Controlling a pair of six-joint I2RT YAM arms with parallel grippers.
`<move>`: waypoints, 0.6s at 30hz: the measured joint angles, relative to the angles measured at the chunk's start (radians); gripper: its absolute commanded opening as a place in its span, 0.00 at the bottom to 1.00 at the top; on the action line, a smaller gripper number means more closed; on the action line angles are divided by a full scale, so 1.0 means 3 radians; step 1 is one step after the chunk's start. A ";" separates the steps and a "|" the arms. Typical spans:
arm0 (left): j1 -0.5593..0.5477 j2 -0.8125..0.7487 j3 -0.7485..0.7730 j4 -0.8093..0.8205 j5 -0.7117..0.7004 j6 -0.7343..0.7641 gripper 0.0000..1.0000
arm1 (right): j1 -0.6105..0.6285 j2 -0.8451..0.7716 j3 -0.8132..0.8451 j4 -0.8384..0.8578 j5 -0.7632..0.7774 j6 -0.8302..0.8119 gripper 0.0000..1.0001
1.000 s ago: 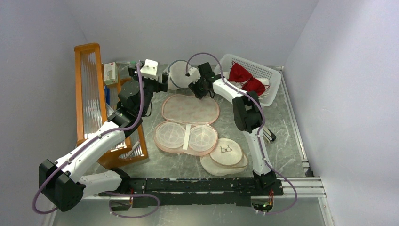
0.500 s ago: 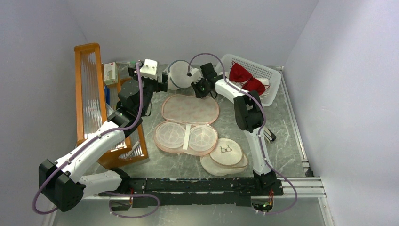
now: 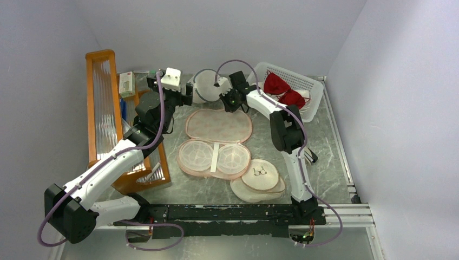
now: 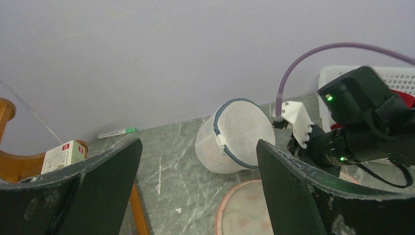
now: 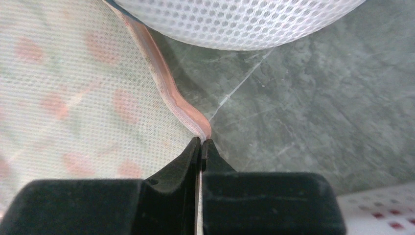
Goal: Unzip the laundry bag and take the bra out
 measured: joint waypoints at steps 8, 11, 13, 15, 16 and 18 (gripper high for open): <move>0.0015 0.0000 0.0000 -0.0004 0.0010 -0.0024 0.99 | 0.0148 -0.0764 -0.0287 0.0122 0.0332 0.0160 0.00; 0.0015 0.0000 0.0000 -0.0009 0.0011 -0.0024 0.99 | 0.0272 -0.1011 -0.0398 0.0207 0.0529 0.0170 0.00; 0.0017 0.0000 0.0000 -0.0009 0.0010 -0.0024 0.99 | 0.0399 -0.1167 -0.0504 0.0254 0.0657 0.0169 0.00; 0.0018 -0.0001 0.0000 -0.0009 0.0010 -0.0024 0.99 | 0.0535 -0.1301 -0.0587 0.0285 0.0779 0.0169 0.00; 0.0019 -0.0004 0.0000 -0.0010 0.0010 -0.0024 0.99 | 0.0596 -0.1338 -0.0599 0.0295 0.0835 0.0170 0.00; 0.0022 -0.0011 0.0000 -0.0013 0.0009 -0.0023 0.99 | 0.0712 -0.1378 -0.0598 0.0348 0.0952 0.0170 0.00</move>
